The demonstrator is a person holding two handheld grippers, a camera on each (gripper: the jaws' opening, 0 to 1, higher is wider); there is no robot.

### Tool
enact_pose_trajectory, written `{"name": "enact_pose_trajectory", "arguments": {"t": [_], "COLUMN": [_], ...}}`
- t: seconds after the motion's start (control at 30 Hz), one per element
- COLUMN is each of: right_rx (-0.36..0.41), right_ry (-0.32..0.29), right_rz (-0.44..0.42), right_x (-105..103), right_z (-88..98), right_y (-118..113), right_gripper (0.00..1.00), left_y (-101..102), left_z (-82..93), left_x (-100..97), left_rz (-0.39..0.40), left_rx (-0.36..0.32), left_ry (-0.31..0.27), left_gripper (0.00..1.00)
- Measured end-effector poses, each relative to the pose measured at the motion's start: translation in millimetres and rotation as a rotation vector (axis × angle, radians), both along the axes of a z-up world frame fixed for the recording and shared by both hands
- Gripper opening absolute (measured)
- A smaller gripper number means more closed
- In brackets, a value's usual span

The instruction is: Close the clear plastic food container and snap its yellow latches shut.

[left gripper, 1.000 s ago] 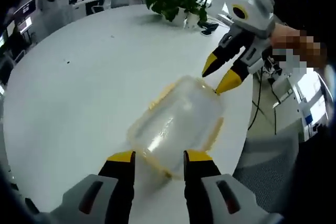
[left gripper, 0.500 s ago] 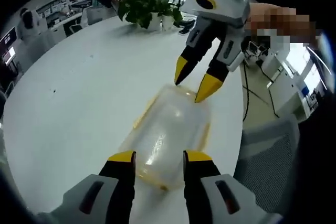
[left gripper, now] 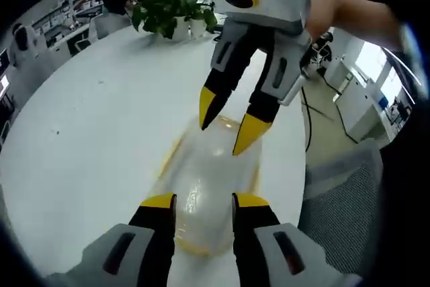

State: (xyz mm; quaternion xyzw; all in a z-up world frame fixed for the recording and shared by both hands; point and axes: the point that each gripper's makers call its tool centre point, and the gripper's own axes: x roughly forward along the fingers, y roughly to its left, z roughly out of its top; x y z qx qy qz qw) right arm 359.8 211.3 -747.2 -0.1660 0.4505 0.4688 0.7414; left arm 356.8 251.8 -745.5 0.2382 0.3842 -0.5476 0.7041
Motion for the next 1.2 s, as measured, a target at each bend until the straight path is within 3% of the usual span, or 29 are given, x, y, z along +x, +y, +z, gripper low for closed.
{"name": "enact_pose_trajectory", "arguments": {"t": [0.57,1.2], "right_rx": [0.006,0.002], "right_ry": [-0.014,-0.033], "right_rz": [0.054,0.072], "right_x": [5,14], "right_z": [-4.2,-6.5], "right_y": [16,21], "right_gripper": [0.25,0.24], "left_y": [-15,-14], "left_z": [-7.0,-9.8], "left_x": [-7.3,-19.1], "left_rz": [-0.043,-0.096], "left_rx": [-0.005,0.013], "left_ry": [-0.009,-0.005], "left_gripper": [0.30,0.28]}}
